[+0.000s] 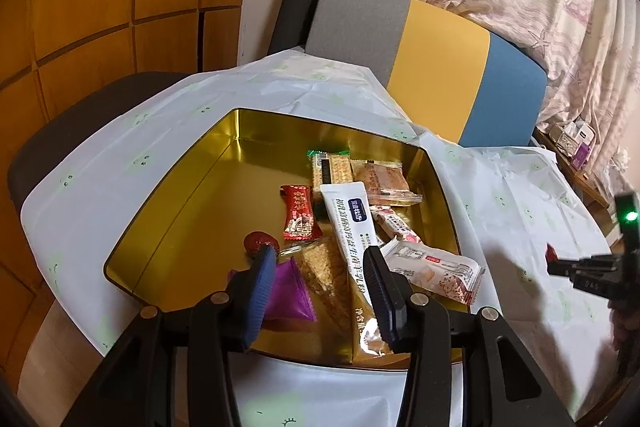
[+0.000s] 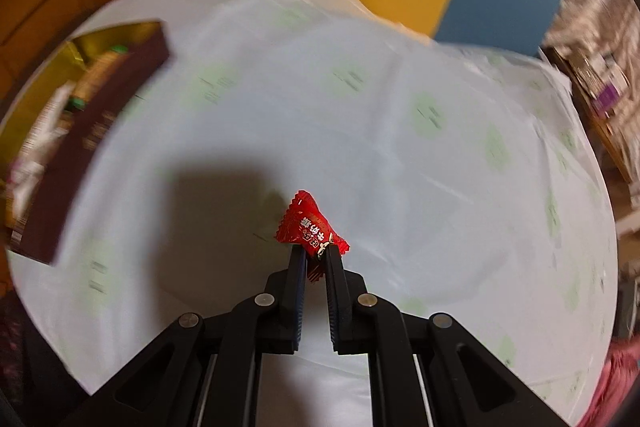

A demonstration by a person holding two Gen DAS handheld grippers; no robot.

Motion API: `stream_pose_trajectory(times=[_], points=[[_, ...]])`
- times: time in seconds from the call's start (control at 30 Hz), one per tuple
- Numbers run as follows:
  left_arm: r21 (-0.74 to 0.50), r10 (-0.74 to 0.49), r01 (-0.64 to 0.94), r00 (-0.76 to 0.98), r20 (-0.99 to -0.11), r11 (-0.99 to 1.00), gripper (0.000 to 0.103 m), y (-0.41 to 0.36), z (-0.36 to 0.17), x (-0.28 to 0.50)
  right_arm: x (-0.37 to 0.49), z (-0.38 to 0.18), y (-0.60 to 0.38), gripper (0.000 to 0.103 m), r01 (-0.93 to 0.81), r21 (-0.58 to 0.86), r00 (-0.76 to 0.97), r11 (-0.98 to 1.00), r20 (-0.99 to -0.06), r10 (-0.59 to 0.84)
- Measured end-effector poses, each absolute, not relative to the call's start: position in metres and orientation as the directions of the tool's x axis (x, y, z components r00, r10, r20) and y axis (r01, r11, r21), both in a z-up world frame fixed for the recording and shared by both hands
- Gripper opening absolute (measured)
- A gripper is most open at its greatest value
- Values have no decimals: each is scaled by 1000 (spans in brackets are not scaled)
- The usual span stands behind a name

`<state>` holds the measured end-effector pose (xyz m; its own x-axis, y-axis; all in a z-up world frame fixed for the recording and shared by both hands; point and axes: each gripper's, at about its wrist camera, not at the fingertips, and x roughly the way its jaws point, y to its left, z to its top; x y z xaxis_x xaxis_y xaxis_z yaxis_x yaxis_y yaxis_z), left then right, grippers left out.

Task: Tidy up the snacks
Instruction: 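Carry the red candy into the gold tin and release it with the right tool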

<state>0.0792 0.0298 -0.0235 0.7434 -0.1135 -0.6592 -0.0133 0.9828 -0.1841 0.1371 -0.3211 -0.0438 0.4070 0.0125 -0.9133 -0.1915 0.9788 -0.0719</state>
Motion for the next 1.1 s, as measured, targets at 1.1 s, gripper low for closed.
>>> stream_pose_trajectory(times=[1.1], points=[[-175, -2, -153, 748, -664, 973, 61, 63, -26, 86, 192, -39, -87, 22, -478, 84, 362, 874, -888, 284]])
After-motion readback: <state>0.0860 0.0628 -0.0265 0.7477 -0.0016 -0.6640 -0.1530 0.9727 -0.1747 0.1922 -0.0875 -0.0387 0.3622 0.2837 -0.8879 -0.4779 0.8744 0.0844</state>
